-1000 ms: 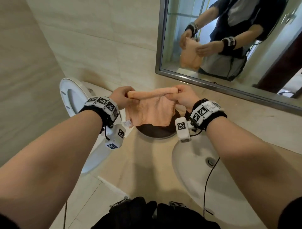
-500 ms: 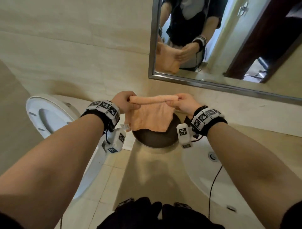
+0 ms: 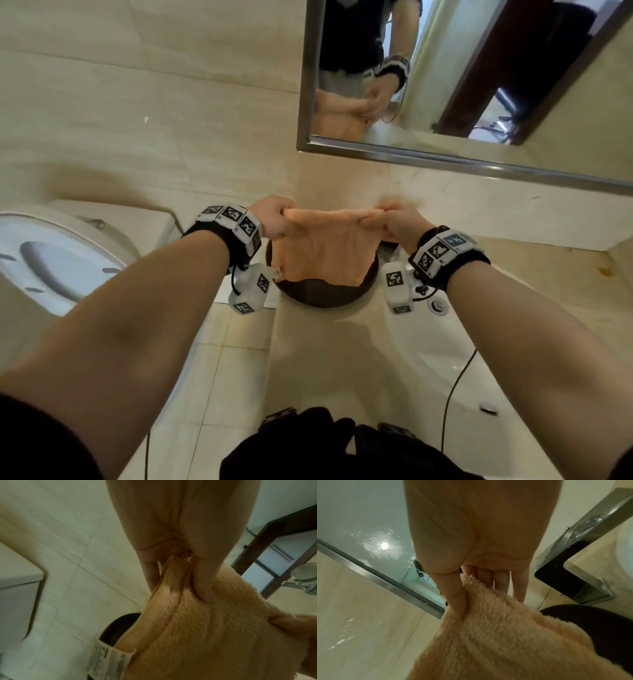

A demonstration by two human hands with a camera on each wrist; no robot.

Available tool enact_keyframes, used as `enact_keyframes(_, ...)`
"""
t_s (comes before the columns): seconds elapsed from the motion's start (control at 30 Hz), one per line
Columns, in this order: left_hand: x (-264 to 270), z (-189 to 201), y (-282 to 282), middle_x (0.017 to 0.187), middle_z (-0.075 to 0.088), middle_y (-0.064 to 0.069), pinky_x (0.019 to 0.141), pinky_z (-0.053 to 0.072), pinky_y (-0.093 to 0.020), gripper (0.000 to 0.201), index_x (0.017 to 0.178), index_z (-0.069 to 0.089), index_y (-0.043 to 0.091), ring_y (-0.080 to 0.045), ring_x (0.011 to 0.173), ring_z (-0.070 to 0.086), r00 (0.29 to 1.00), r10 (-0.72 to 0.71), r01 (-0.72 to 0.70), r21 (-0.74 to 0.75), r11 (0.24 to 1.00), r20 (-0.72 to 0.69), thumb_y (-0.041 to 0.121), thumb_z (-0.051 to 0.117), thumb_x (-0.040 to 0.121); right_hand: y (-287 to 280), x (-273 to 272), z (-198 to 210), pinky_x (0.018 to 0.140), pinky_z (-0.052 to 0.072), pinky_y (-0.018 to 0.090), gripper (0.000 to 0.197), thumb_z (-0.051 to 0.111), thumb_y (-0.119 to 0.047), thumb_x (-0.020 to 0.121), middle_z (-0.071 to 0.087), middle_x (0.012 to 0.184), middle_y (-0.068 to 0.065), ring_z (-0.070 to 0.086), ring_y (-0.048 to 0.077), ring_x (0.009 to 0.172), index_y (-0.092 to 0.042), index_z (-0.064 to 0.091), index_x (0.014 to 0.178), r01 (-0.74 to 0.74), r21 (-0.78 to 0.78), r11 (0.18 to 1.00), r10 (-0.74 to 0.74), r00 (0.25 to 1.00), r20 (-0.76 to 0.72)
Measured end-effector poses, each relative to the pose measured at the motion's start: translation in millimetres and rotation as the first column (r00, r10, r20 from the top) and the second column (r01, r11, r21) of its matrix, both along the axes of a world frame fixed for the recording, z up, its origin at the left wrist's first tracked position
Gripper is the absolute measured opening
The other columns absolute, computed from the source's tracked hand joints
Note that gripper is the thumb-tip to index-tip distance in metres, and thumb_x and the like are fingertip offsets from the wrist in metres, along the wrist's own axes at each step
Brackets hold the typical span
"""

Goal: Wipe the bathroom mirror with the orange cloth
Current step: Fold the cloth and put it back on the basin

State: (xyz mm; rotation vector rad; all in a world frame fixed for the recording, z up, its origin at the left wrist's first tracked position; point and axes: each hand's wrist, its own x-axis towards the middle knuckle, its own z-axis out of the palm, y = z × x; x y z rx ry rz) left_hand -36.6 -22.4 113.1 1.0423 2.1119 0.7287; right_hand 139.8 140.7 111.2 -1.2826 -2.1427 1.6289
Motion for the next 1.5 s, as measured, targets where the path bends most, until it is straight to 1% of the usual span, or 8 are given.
enact_keyframes(0.1, -1, -6, 13, 0.074, 0.057, -0.001, 0.057, 0.05, -0.027, 0.015, 0.076, 0.059, 0.016, -0.017, 0.068, 0.056, 0.995, -0.004, 0.012, -0.077, 0.997, 0.1, 0.015, 0.073, 0.08, 17, -6, -6, 0.079, 0.057, 0.04, 0.043, 0.075, -0.015, 0.074, 0.064, 0.11, 0.018, 0.064, 0.031, 0.097, -0.002, 0.06, 0.112, 0.032, -0.093, 0.995, -0.025, 0.996, 0.08)
enact_keyframes(0.2, -8, -20, 30, 0.081, 0.061, -0.008, 0.066, 0.055, -0.031, 0.014, 0.087, 0.061, 0.012, -0.02, 0.069, 0.06, 0.99, 0.015, 0.006, -0.142, 0.99, 0.144, 0.019, 0.071, 0.081, 32, -21, -14, 0.067, 0.057, 0.037, 0.039, 0.076, -0.018, 0.074, 0.064, 0.103, 0.018, 0.064, 0.032, 0.091, -0.001, 0.06, 0.106, 0.025, -0.099, 0.995, -0.01, 0.989, 0.149)
enact_keyframes(0.33, -23, -53, 51, 0.091, 0.062, -0.01, 0.068, 0.056, -0.035, 0.023, 0.103, 0.06, 0.012, -0.024, 0.077, 0.061, 0.977, 0.092, -0.044, -0.236, 0.971, 0.195, 0.02, 0.068, 0.083, 46, -49, -40, 0.076, 0.057, 0.041, 0.019, 0.07, -0.016, 0.083, 0.058, 0.098, 0.01, 0.059, 0.026, 0.092, -0.006, 0.056, 0.092, -0.019, -0.113, 0.993, 0.047, 0.966, 0.255)
enact_keyframes(0.57, -46, -92, 89, 0.105, 0.059, -0.009, 0.069, 0.053, -0.034, 0.033, 0.115, 0.058, 0.013, -0.027, 0.097, 0.057, 0.96, 0.203, -0.147, -0.266, 0.953, 0.194, 0.014, 0.068, 0.084, 73, -90, -93, 0.091, 0.053, 0.042, 0.03, 0.065, -0.019, 0.086, 0.067, 0.111, 0.014, 0.063, 0.028, 0.102, -0.002, 0.065, 0.11, -0.05, -0.036, 0.998, 0.058, 0.959, 0.276)
enact_keyframes(0.83, -57, -105, 107, 0.108, 0.061, -0.013, 0.081, 0.04, -0.031, 0.026, 0.107, 0.059, 0.006, -0.029, 0.105, 0.056, 0.987, 0.125, -0.145, -0.219, 0.965, -0.102, 0.022, 0.065, 0.087, 91, -94, -107, 0.052, 0.034, 0.01, 0.016, 0.052, -0.011, 0.09, 0.06, 0.092, 0.007, 0.057, 0.019, 0.084, -0.006, 0.062, 0.102, -0.134, 0.221, 0.966, 0.086, 0.974, 0.212)
enact_keyframes(1.1, -43, -102, 86, 0.08, 0.056, 0.003, 0.071, 0.044, -0.028, 0.019, 0.089, 0.059, 0.021, -0.019, 0.081, 0.055, 0.991, 0.131, -0.129, -0.126, 0.984, 0.002, 0.018, 0.074, 0.078, 81, -68, -110, 0.07, 0.048, 0.026, 0.011, 0.066, -0.022, 0.081, 0.06, 0.087, -0.002, 0.057, 0.015, 0.084, -0.02, 0.058, 0.089, -0.072, 0.121, 0.99, 0.053, 0.987, 0.152)
enact_keyframes(1.27, -19, -99, 70, 0.096, 0.052, 0.003, 0.072, 0.042, -0.025, 0.026, 0.1, 0.061, 0.017, -0.02, 0.095, 0.054, 0.963, -0.188, 0.146, -0.212, 0.966, -0.192, 0.012, 0.069, 0.076, 57, -43, -108, 0.065, 0.048, 0.029, 0.022, 0.071, -0.029, 0.074, 0.058, 0.086, 0.004, 0.055, 0.019, 0.079, -0.017, 0.056, 0.084, -0.14, 0.179, 0.974, 0.107, 0.977, 0.183)
enact_keyframes(1.5, 9, -114, 55, 0.124, 0.046, -0.004, 0.096, 0.042, -0.034, 0.041, 0.121, 0.05, 0.02, -0.024, 0.116, 0.045, 0.772, -0.465, 0.262, -0.45, 0.854, -0.434, 0.026, 0.063, 0.083, 33, -19, -118, 0.1, 0.03, 0.043, 0.03, 0.058, -0.015, 0.076, 0.049, 0.114, 0.005, 0.041, 0.027, 0.113, -0.016, 0.054, 0.106, -0.578, 0.412, 0.705, 0.287, 0.763, 0.579)
